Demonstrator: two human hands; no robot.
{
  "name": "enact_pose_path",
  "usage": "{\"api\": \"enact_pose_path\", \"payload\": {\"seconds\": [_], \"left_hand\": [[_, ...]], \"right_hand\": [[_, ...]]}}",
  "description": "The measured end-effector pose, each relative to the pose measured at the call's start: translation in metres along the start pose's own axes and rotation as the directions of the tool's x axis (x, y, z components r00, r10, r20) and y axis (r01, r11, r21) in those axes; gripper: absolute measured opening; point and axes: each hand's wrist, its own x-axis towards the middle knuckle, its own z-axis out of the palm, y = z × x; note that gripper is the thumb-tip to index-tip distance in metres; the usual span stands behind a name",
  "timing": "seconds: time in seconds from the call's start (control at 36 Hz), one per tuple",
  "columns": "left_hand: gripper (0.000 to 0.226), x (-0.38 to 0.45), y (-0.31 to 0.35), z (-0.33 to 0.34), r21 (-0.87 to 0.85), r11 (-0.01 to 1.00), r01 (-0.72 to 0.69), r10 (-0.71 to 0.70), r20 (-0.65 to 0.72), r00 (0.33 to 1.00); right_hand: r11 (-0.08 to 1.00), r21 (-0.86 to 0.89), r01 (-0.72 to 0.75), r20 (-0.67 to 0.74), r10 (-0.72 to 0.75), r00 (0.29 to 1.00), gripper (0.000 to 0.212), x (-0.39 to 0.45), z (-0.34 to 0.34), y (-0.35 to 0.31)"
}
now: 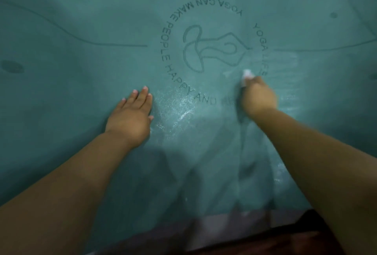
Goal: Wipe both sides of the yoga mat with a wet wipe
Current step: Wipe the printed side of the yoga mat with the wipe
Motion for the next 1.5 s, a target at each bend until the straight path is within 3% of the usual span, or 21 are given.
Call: {"api": "enact_pose_path", "payload": {"seconds": [0.08, 0.14, 0.22, 0.31, 0.36, 0.42, 0.5, 0.58, 0.67, 0.78, 0.86, 0.94, 1.0, 1.08, 1.17, 1.22, 1.28, 1.33, 1.42, 1.47, 1.5], "left_hand": [[0.057, 0.003, 0.007, 0.006, -0.023, 0.999, 0.027, -0.028, -0.038, 0.999], [0.057, 0.004, 0.008, 0.010, -0.024, 0.999, 0.038, -0.039, -0.064, 0.997], [0.058, 0.005, 0.005, 0.011, -0.047, 0.999, 0.025, -0.029, -0.091, 0.995], [0.058, 0.006, 0.002, 0.011, -0.069, 0.998, 0.010, -0.017, -0.104, 0.994], [0.058, 0.006, 0.002, 0.011, -0.069, 0.998, 0.011, -0.018, -0.106, 0.994], [0.057, 0.006, 0.002, 0.011, -0.064, 0.998, 0.016, -0.023, -0.110, 0.994], [0.056, 0.006, 0.002, 0.009, -0.072, 0.997, 0.014, -0.023, -0.123, 0.992], [0.055, 0.012, 0.003, 0.004, -0.093, 0.995, 0.021, -0.034, -0.142, 0.989], [0.056, 0.025, -0.002, -0.003, -0.134, 0.988, 0.079, -0.099, -0.156, 0.983], [0.059, 0.034, -0.007, -0.004, -0.127, 0.986, 0.104, -0.125, -0.174, 0.977], [0.059, 0.036, -0.007, 0.000, -0.145, 0.984, 0.102, -0.132, -0.211, 0.969], [0.059, 0.036, -0.008, 0.001, -0.160, 0.983, 0.092, -0.128, -0.234, 0.964], [0.059, 0.035, -0.008, 0.000, -0.164, 0.982, 0.092, -0.129, -0.232, 0.964], [0.059, 0.036, -0.006, 0.000, -0.156, 0.981, 0.113, -0.145, -0.213, 0.966], [0.059, 0.037, -0.004, -0.002, -0.162, 0.979, 0.122, -0.153, -0.188, 0.970], [0.059, 0.038, -0.004, -0.003, -0.169, 0.978, 0.123, -0.152, -0.176, 0.973], [0.060, 0.037, -0.005, -0.007, -0.187, 0.975, 0.116, -0.146, -0.152, 0.978], [0.062, 0.037, -0.008, -0.012, -0.193, 0.976, 0.099, -0.124, -0.122, 0.985], [0.069, 0.033, -0.014, -0.021, -0.185, 0.980, 0.068, -0.085, -0.080, 0.993], [0.073, 0.026, -0.019, -0.025, -0.159, 0.985, 0.065, -0.074, -0.053, 0.996], [0.075, 0.021, -0.021, -0.027, -0.126, 0.990, 0.067, -0.071, -0.027, 0.997]], "right_hand": [[0.963, 0.097, -0.252, -0.049, 0.257, 0.965, 0.055, 0.015, 0.004, -0.003], [0.973, 0.133, -0.189, -0.021, 0.193, 0.981, 0.047, 0.005, 0.015, -0.035], [0.960, 0.005, 0.279, 0.098, -0.278, 0.955, 0.053, -0.030, 0.040, -0.086], [0.694, -0.111, 0.711, 0.278, -0.666, 0.693, 0.058, -0.051, 0.046, -0.098], [0.617, -0.145, 0.774, 0.341, -0.703, 0.624, 0.051, -0.041, 0.036, -0.085], [0.750, -0.113, 0.652, 0.293, -0.602, 0.743, 0.048, -0.019, 0.018, -0.068], [0.965, -0.145, 0.219, 0.100, -0.206, 0.973, 0.051, 0.027, -0.009, -0.025], [0.974, -0.047, -0.220, -0.049, 0.218, 0.975, 0.047, 0.060, -0.025, 0.006], [0.950, 0.121, -0.289, -0.097, 0.301, 0.949, 0.040, 0.068, -0.018, -0.016], [0.985, 0.047, 0.167, -0.065, -0.164, 0.984, 0.042, 0.049, 0.013, -0.097], [0.782, -0.091, 0.617, 0.124, -0.606, 0.786, 0.051, 0.026, 0.032, -0.130], [0.566, -0.134, 0.813, 0.219, -0.783, 0.581, 0.055, 0.029, 0.025, -0.112], [0.639, -0.140, 0.756, 0.201, -0.730, 0.653, 0.057, 0.047, 0.013, -0.086], [0.952, -0.091, 0.292, 0.020, -0.291, 0.956, 0.058, 0.079, -0.009, -0.042], [0.988, 0.018, -0.152, -0.118, 0.153, 0.981, 0.055, 0.088, -0.017, -0.024], [0.977, 0.078, -0.197, -0.144, 0.206, 0.968, 0.048, 0.081, -0.007, -0.041], [0.989, 0.117, -0.086, -0.109, 0.099, 0.989, 0.041, 0.065, 0.007, -0.077], [0.985, 0.070, 0.157, -0.023, -0.156, 0.988, 0.042, 0.037, 0.023, -0.119], [0.784, -0.024, 0.620, 0.195, -0.605, 0.772, 0.059, -0.014, 0.044, -0.157], [0.633, -0.055, 0.772, 0.268, -0.736, 0.622, 0.056, -0.028, 0.049, -0.154], [0.613, -0.066, 0.787, 0.270, -0.749, 0.605, 0.055, -0.026, 0.047, -0.145]]}}
